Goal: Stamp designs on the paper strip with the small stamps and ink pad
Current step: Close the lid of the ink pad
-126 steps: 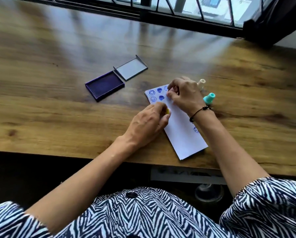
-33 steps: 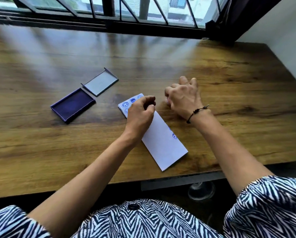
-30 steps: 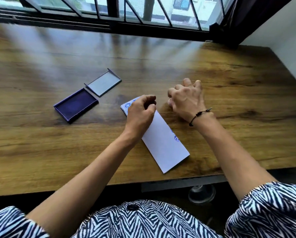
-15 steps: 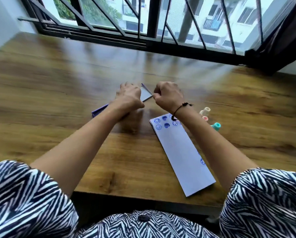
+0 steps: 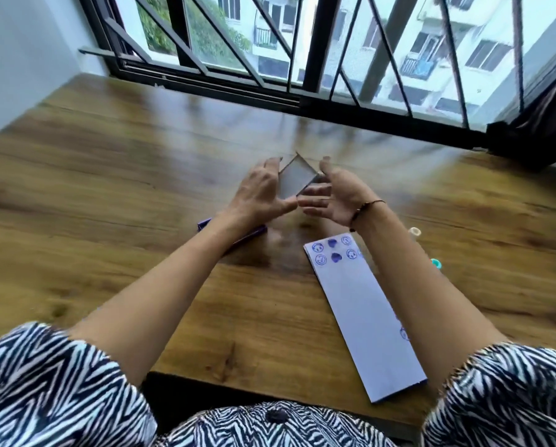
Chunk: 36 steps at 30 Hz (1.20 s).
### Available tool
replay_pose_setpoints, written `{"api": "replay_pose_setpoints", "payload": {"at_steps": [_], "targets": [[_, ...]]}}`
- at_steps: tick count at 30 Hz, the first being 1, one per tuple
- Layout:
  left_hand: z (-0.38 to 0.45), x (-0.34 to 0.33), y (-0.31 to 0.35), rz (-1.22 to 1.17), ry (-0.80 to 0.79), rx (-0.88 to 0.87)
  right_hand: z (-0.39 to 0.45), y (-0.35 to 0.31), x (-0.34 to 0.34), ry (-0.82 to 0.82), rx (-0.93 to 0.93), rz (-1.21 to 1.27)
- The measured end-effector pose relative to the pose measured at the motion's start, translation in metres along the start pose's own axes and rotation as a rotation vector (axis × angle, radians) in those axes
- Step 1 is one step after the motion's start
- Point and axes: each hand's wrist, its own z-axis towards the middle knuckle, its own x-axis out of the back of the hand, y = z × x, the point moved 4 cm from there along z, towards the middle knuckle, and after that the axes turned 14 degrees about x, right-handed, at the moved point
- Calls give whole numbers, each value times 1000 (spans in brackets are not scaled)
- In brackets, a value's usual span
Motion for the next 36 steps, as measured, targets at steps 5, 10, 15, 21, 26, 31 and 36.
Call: {"api": "replay_pose_setpoints", "payload": {"at_steps": [5, 10, 15, 21, 26, 31, 36], "targets": [[-26, 25, -17, -235, 89, -31, -16, -6, -31, -287, -41, 108], [-55, 46, -30, -342, 168, -81, -36, -15, -64, -396, 11, 10], [-80, 46, -67, -305, 70, 41, -49, -21, -84, -143, 394, -822], [-110, 51, -112, -610, 26, 373, -71, 22, -116, -55, 469, -1188], [-110, 48, -106, -616, -66, 371, -77, 33, -128, -8, 503, -1290], [-113, 46, -104, -436, -20, 316, -74, 32, -129, 9, 491, -1305], [-110, 33, -108, -146, -20, 249, -69, 31, -130, 4, 450, -1286]]}}
